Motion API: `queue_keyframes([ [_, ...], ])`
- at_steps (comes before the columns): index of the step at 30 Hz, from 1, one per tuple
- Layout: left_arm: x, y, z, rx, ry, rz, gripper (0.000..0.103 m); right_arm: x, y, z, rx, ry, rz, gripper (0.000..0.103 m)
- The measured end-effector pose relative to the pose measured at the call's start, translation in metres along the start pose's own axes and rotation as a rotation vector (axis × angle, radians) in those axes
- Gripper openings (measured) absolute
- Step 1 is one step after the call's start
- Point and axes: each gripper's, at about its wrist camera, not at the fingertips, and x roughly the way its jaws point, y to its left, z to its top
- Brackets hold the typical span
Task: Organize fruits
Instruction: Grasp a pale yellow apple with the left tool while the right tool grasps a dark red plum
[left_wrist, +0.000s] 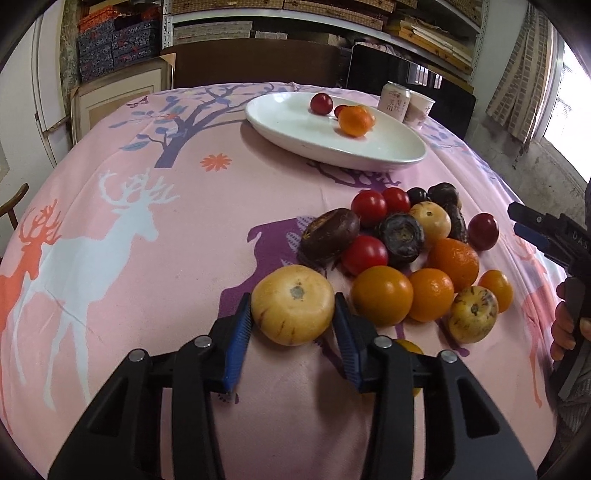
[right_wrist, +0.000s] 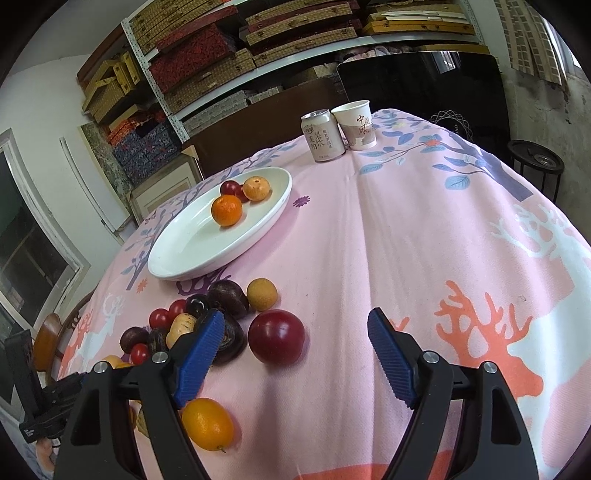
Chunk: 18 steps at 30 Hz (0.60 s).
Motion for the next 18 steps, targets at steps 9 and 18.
queue_keyframes([
  [9,0.000,0.009,0.000,-0.037,-0.006,0.042,0.042,0.014,0.011,-0.006,-0.077,0.064,-0.052,0.081],
  [18,0.000,0.008,0.000,-0.032,-0.006,0.046,0.043,0.031,0.022,-0.009,-0.140,0.114,-0.070,0.071],
])
